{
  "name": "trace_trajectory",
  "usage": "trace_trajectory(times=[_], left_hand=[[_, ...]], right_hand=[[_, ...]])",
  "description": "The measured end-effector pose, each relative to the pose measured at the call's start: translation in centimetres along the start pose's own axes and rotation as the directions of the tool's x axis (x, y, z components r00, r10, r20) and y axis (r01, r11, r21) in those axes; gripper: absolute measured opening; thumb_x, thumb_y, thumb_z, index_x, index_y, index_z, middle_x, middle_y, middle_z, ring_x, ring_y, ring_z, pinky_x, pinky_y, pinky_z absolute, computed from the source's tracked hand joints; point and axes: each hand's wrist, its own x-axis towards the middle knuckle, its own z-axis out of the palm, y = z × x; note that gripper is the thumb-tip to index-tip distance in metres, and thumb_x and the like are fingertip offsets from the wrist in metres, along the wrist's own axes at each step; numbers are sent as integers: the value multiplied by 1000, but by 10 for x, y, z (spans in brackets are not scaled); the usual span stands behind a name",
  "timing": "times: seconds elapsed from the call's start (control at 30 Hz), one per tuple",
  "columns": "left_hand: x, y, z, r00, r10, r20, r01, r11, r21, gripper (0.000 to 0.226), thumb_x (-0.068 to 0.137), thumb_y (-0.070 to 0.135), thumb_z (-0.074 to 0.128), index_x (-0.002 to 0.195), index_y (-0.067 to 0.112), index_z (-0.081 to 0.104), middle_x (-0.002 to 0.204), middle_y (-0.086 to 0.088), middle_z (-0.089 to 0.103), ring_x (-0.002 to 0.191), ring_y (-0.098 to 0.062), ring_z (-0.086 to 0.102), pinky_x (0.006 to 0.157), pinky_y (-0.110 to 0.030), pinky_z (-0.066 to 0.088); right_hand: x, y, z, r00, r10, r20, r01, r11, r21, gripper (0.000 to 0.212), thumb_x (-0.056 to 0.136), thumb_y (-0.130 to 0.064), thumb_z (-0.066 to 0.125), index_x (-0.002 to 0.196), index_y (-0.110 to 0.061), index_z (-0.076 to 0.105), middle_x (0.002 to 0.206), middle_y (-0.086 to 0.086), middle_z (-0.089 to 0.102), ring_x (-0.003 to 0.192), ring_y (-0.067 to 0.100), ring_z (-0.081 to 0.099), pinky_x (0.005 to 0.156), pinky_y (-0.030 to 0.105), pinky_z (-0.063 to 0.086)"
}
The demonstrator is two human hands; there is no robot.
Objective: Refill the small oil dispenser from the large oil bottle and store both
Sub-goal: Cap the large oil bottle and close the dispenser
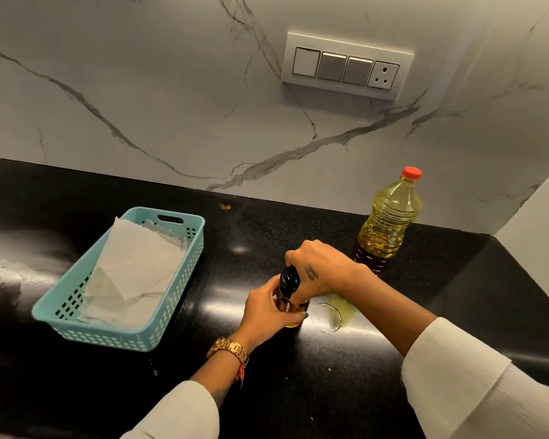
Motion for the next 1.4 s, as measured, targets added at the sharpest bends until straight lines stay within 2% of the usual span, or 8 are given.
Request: trace_trajectory(times=[0.23, 0.47, 0.63, 0.93, 1.1, 1.23, 1.33, 1.4], left_hand=[[1, -1, 0, 1000, -6, -6, 6, 1000, -18, 59, 54, 24, 87, 105, 32, 57, 96, 15, 67, 93, 0, 62, 79, -13, 48], [2, -5, 2, 1000, -11, -10, 11, 1000, -21, 66, 49, 37, 84, 109, 30, 58, 100, 13, 68, 95, -3, 62, 87, -26, 51], [3, -6, 2, 1000, -19, -16, 19, 1000, -24, 68, 47, 39, 84, 109, 30, 58, 99, 12, 68, 95, -3, 63, 87, -31, 53], [3, -5, 2, 1000, -31, -6, 30, 999, -25, 68, 52, 29, 87, 113, 30, 56, 103, 12, 67, 98, -4, 62, 89, -25, 50], [1, 0, 1, 999, -32, -11, 31, 999, -11, 62, 55, 24, 87, 106, 36, 53, 98, 18, 63, 94, 1, 58, 81, -11, 45], [1, -2, 2, 1000, -24, -18, 24, 1000, -19, 65, 51, 27, 87, 109, 33, 57, 100, 13, 67, 96, -3, 62, 84, -20, 50], [0, -1, 1, 1000, -15, -23, 14, 1000, -18, 62, 53, 25, 87, 106, 34, 57, 98, 15, 67, 95, -2, 62, 84, -19, 50], [-1, 1, 1, 1000, 0, -28, 0, 1000, -10, 58, 54, 23, 87, 101, 37, 56, 95, 15, 67, 93, -2, 62, 82, -19, 50]], right_hand=[[0, 4, -5, 1000, -28, 10, 27, 998, 63, 59, 68, -40, 77, 116, -13, 55, 103, 7, 64, 84, 19, 60, 67, 26, 54], [2, 10, -8, 995, -98, 3, 98, 994, 56, 58, 65, -37, 80, 114, -15, 57, 99, 4, 65, 79, 13, 57, 60, 20, 48], [4, 12, -11, 993, -117, 16, 115, 990, 75, 59, 65, -36, 80, 115, -15, 58, 101, 4, 66, 87, 16, 62, 68, 24, 55], [3, 11, -9, 988, -152, 33, 152, 988, 24, 60, 66, -34, 79, 118, -18, 55, 103, 5, 65, 90, 19, 63, 70, 29, 56], [1, 11, -5, 983, -179, 35, 178, 984, 25, 63, 69, -30, 78, 124, -24, 49, 106, 3, 64, 93, 20, 61, 76, 33, 55], [1, 8, -5, 987, -161, 20, 161, 987, -6, 58, 69, -35, 78, 120, -19, 57, 104, 5, 66, 92, 20, 64, 74, 31, 56], [3, 5, -4, 995, -95, 22, 96, 995, -22, 58, 70, -40, 76, 117, -14, 58, 102, 7, 66, 89, 21, 64, 71, 29, 56], [4, 0, -2, 999, -36, 6, 36, 997, -66, 57, 70, -49, 73, 110, -10, 60, 96, 8, 67, 80, 20, 63, 64, 27, 53]])
